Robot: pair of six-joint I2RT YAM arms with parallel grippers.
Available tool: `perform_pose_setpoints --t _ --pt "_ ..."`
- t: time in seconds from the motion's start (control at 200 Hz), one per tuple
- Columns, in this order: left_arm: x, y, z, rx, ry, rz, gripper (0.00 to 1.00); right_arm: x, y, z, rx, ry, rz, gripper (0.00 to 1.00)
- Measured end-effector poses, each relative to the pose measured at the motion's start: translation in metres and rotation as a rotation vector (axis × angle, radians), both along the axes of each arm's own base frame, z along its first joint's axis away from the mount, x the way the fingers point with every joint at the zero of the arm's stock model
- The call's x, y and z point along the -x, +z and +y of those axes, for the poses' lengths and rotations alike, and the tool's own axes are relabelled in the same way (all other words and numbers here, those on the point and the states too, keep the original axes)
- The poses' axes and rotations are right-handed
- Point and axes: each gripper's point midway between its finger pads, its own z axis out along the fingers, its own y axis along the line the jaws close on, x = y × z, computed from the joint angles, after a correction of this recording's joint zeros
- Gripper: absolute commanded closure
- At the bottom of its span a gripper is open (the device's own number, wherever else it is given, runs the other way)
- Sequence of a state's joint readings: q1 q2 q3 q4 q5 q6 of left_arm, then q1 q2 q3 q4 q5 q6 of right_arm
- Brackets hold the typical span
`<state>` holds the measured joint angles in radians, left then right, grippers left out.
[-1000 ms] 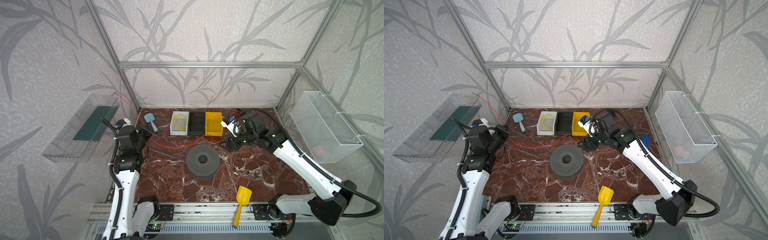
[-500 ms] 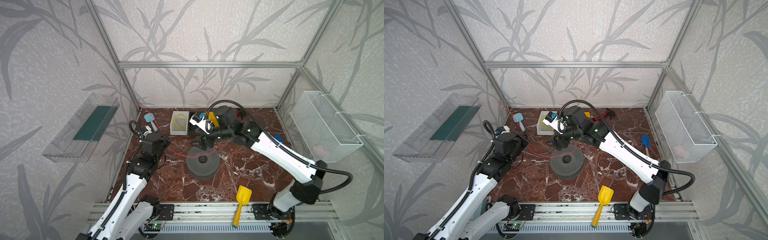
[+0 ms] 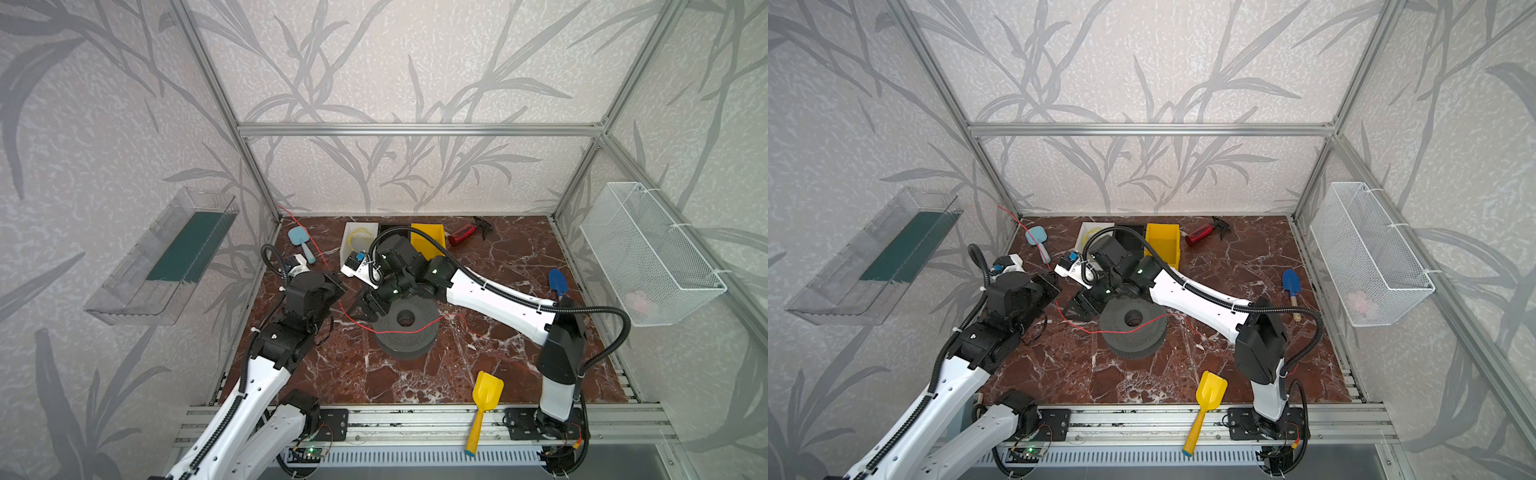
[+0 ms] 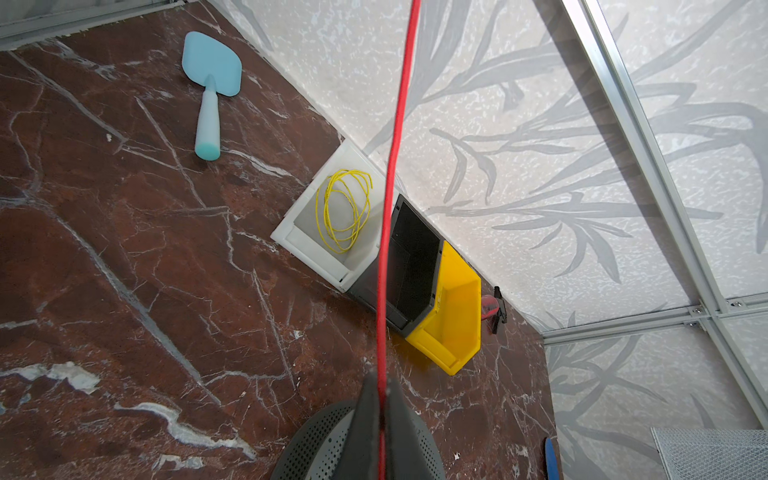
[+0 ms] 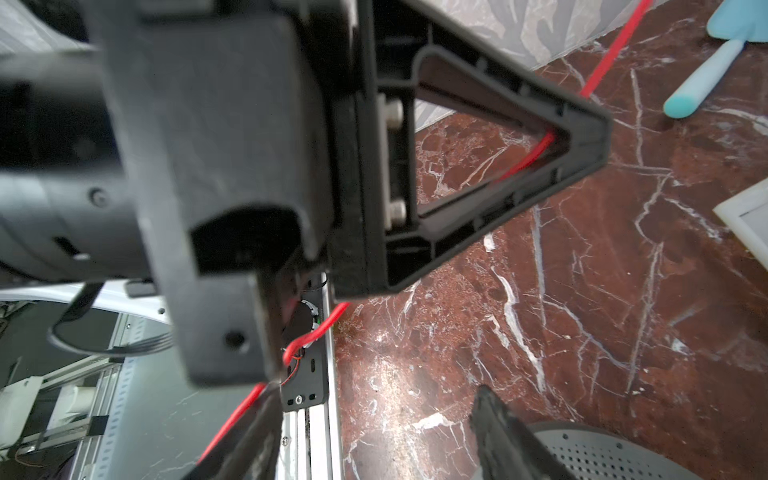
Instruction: Wrap the cables
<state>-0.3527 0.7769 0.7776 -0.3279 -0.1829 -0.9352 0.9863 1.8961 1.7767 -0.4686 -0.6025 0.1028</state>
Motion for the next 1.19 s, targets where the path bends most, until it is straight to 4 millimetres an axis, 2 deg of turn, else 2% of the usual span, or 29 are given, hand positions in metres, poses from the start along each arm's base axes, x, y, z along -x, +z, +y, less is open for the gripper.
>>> perform_pose_setpoints --t 0.15,0.35,0.56,0.765,0.9,1.11,1.194 --pt "0.001 0.006 0.0 0.002 -0.004 -0.023 1.0 -0.003 0.01 0.003 -0.01 -0.009 -0.007 0.33" --pt "0.002 0.007 -0.002 -0.006 -0.017 -0.028 1.0 -0.017 0.023 0.0 -0.012 -0.047 -0.056 0.3" --pt "0.002 0.007 -0.002 -0.01 -0.022 -0.03 1.0 -0.006 0.022 -0.001 -0.033 0.008 0.002 0.27" --pt "0.002 0.008 -0.003 -0.013 -0.023 -0.031 1.0 0.016 0.034 0.003 -0.048 0.083 0.03 0.27" --pt "0.002 0.008 -0.003 -0.014 -0.025 -0.031 1.0 0.019 0.044 0.01 -0.051 0.107 0.014 0.35" --pt "0.002 0.008 -0.003 -0.021 -0.026 -0.032 1.0 0.023 0.027 0.012 -0.003 0.11 0.051 0.45" --pt "0.002 0.008 -0.003 -0.023 -0.027 -0.032 1.0 0.024 0.023 0.011 0.01 0.108 0.064 0.53"
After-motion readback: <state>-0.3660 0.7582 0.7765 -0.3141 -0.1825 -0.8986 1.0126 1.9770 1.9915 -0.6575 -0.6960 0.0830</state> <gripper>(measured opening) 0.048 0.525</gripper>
